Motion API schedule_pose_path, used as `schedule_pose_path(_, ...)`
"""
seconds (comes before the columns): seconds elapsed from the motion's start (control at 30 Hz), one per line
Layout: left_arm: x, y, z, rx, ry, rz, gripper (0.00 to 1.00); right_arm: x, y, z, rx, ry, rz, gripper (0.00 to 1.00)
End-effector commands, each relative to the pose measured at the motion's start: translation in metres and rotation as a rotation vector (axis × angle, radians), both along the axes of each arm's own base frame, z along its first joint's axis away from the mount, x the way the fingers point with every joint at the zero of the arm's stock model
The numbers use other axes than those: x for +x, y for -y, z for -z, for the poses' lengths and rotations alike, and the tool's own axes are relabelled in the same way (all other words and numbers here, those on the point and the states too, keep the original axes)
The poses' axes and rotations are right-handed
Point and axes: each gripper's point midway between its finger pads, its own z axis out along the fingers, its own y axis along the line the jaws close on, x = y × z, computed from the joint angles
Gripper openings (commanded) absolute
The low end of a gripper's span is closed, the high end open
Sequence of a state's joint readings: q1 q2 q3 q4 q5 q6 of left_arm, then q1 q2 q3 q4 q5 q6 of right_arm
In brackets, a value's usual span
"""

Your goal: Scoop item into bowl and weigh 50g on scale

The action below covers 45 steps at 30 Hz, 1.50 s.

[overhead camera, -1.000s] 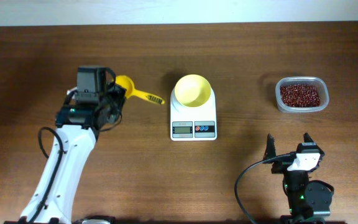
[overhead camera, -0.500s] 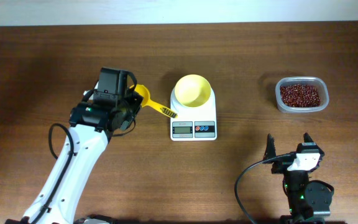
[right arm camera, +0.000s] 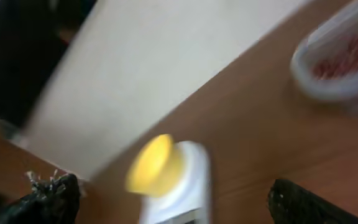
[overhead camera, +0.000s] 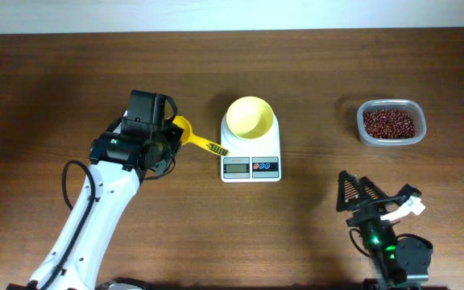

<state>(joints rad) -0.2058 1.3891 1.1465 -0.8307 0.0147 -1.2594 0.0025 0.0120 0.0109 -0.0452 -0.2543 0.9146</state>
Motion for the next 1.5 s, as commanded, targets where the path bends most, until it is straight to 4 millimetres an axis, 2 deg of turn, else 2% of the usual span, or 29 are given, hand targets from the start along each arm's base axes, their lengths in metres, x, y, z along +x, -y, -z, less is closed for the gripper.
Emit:
schedule_pose_path(0.0, -0.004, 0.012, -0.01, -0.068, 0.003, 0.026, 0.0, 0.0, 0.001, -0.011, 0.314, -0.03, 0.009, 0.99)
schedule_pose_path(0.03, -0.005, 0.012, -0.01, -0.067, 0.0, 0.025, 0.0, 0.003, 0.014, -0.022, 0.317, 0.026, 0.078, 0.99)
schedule_pose_path(0.07, -0.005, 0.012, -0.01, -0.067, 0.0, 0.025, 0.0, 0.003, 0.018, -0.034, 0.282, 0.086, 0.099, 0.99)
schedule_pose_path(0.13, -0.005, 0.012, -0.01, -0.066, 0.001, 0.025, 0.0, -0.002, 0.013, -0.06, 0.108, 0.232, 0.066, 0.99)
schedule_pose_path(0.27, -0.003, 0.012, -0.008, -0.062, -0.002, 0.023, 0.0, -0.002, 0.003, -0.073, 0.07, 0.228, 0.013, 0.99)
schedule_pose_path(0.33, -0.003, 0.012, -0.007, -0.062, -0.004, 0.023, 0.0, 0.003, -0.009, -0.085, -0.026, 0.211, -0.055, 0.99)
schedule_pose_path(0.47, -0.003, 0.012, -0.007, -0.063, -0.005, 0.024, 0.0, 0.038, -0.031, -0.105, -0.09, 0.096, -0.195, 0.99)
schedule_pose_path(0.53, -0.004, 0.013, -0.007, -0.067, -0.006, 0.026, 0.0, 0.054, -0.066, -0.11, -0.062, 0.018, -0.438, 0.99)
schedule_pose_path(0.6, -0.004, 0.016, -0.008, -0.085, -0.01, 0.036, 0.0, 0.054, -0.092, -0.11, -0.017, -0.021, -0.662, 0.99)
schedule_pose_path(0.63, -0.005, 0.02, -0.008, -0.107, -0.011, 0.048, 0.0, 0.055, -0.099, -0.105, -0.004, -0.033, -0.725, 0.99)
schedule_pose_path(0.73, -0.005, 0.031, -0.012, -0.161, -0.007, 0.078, 0.0, 0.061, -0.123, -0.076, 0.064, -0.13, -0.843, 1.0)
schedule_pose_path(0.83, -0.005, 0.036, -0.013, -0.188, -0.009, 0.094, 0.0, 0.054, -0.159, -0.062, 0.057, -0.144, -0.944, 0.97)
schedule_pose_path(0.87, -0.006, 0.038, -0.014, -0.199, -0.011, 0.1, 0.0, 0.055, -0.171, -0.055, 0.047, -0.153, -0.946, 0.96)
schedule_pose_path(0.93, -0.008, 0.042, -0.015, -0.222, -0.016, 0.113, 0.0, 0.059, -0.183, -0.047, 0.034, -0.167, -0.923, 0.95)
schedule_pose_path(1.07, -0.01, 0.051, -0.016, -0.243, -0.021, 0.141, 0.0, 0.058, -0.208, -0.049, 0.0, -0.122, -0.897, 0.84)
schedule_pose_path(1.23, -0.011, 0.076, -0.02, -0.243, 0.007, 0.168, 0.0, 0.051, -0.228, -0.046, -0.024, -0.12, -0.873, 0.73)
schedule_pose_path(1.27, -0.012, 0.079, -0.02, -0.237, 0.012, 0.178, 0.0, 0.053, -0.229, -0.046, -0.029, -0.12, -0.853, 0.68)
schedule_pose_path(1.33, -0.012, 0.081, -0.021, -0.238, 0.013, 0.181, 0.0, 0.057, -0.228, -0.045, -0.033, -0.12, -0.825, 0.57)
schedule_pose_path(1.47, -0.012, 0.081, -0.021, -0.239, 0.013, 0.183, 0.0, 0.057, -0.227, -0.045, -0.033, -0.12, -0.821, 0.51)
